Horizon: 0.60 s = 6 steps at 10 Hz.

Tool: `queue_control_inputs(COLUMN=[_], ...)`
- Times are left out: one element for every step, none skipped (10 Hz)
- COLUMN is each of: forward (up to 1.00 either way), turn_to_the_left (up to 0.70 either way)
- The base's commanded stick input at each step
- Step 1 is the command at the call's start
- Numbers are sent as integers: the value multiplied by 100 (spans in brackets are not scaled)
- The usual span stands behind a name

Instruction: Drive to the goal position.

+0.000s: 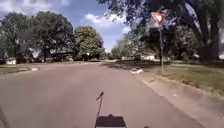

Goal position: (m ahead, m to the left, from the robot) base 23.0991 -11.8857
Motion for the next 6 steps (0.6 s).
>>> queue_control_inputs(forward=[100,100,100,100,100,100], turn_to_the_left=[0,0,0,0,0,0])
